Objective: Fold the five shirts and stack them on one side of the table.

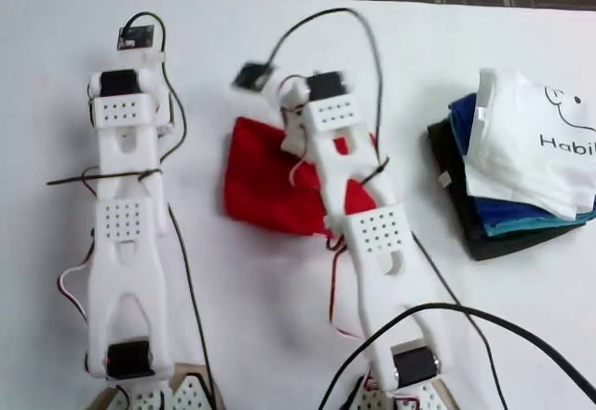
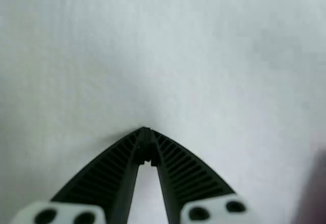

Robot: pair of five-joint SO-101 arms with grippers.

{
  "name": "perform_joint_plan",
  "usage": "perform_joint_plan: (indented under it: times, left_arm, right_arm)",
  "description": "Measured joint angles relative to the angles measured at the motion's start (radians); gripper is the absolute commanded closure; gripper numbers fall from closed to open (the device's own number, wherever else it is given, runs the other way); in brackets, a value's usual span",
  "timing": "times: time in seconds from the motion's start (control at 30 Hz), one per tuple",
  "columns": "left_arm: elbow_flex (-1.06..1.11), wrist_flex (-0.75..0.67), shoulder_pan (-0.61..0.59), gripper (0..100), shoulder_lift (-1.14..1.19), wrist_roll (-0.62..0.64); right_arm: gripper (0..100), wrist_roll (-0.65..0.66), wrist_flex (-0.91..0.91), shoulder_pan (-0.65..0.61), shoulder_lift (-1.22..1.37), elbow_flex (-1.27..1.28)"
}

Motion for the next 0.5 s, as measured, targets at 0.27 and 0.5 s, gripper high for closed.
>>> perform_joint_plan:
  times: [0.27, 0.5]
  left_arm:
    - [0.0, 0.0, 0.0, 97, 0.0, 0.0]
    - [0.0, 0.0, 0.0, 97, 0.0, 0.0]
  right_arm:
    - [97.7, -0.428, 0.008, 0.13, -0.157, 0.299]
    - [97.6, -0.451, 0.0, 0.161, -0.414, 0.712]
